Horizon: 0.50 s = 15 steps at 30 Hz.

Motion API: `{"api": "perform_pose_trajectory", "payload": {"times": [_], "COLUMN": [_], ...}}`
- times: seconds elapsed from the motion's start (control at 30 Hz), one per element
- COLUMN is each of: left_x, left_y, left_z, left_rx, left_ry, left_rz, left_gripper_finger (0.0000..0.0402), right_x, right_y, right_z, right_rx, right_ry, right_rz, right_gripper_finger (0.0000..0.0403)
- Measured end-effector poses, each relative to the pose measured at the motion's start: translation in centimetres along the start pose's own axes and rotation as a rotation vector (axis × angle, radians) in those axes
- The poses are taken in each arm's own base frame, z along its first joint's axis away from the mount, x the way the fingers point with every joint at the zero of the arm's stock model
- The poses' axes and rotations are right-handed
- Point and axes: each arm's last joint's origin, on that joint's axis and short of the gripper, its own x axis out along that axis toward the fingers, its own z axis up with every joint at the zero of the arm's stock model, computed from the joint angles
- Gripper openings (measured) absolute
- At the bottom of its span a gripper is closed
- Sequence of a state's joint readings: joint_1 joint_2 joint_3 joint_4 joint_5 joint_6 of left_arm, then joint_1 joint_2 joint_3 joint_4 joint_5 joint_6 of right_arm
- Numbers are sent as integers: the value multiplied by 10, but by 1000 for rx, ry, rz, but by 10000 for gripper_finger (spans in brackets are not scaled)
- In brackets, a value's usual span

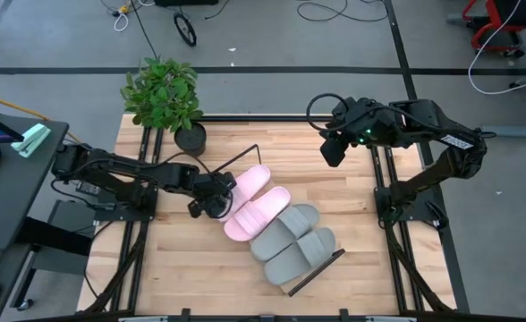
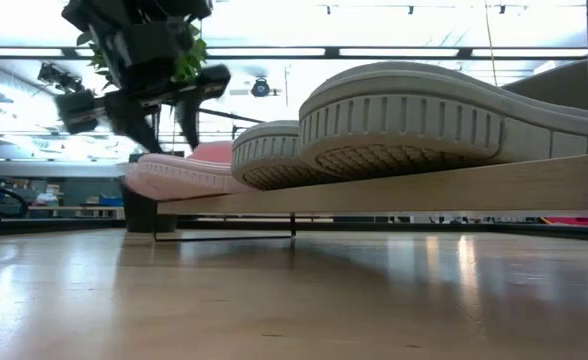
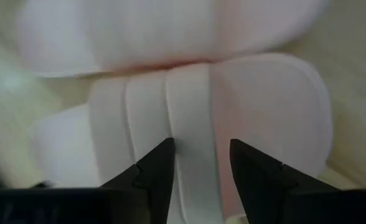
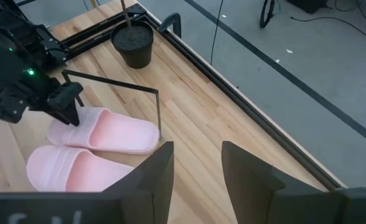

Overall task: Pick and place slides into the shelf
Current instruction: Put the pink slide on the shelf, then return to Home Position

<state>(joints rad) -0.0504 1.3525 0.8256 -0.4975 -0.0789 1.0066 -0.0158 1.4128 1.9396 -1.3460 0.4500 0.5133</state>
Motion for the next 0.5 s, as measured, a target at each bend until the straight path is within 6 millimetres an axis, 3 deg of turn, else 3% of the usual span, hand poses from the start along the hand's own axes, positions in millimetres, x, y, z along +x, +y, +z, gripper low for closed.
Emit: {"api": "perform_pose_trajectory", "payload": {"times": [0.23,0.5], "left_x": [-17,-50], "left_y": [5,13], "left_z": [2,7], "left_rx": [-14,-154], "left_ry": [-18,-25], "left_rz": [71,57], "left_gripper_finger": [163,162], "right_x": [0,0], "right_y": [0,-1], "right_z": [-1,-2], "right_rx": [-13,-28], "right_ry": [14,21], "right_rz": [6,1], "right_gripper_finger": [140,140]}}
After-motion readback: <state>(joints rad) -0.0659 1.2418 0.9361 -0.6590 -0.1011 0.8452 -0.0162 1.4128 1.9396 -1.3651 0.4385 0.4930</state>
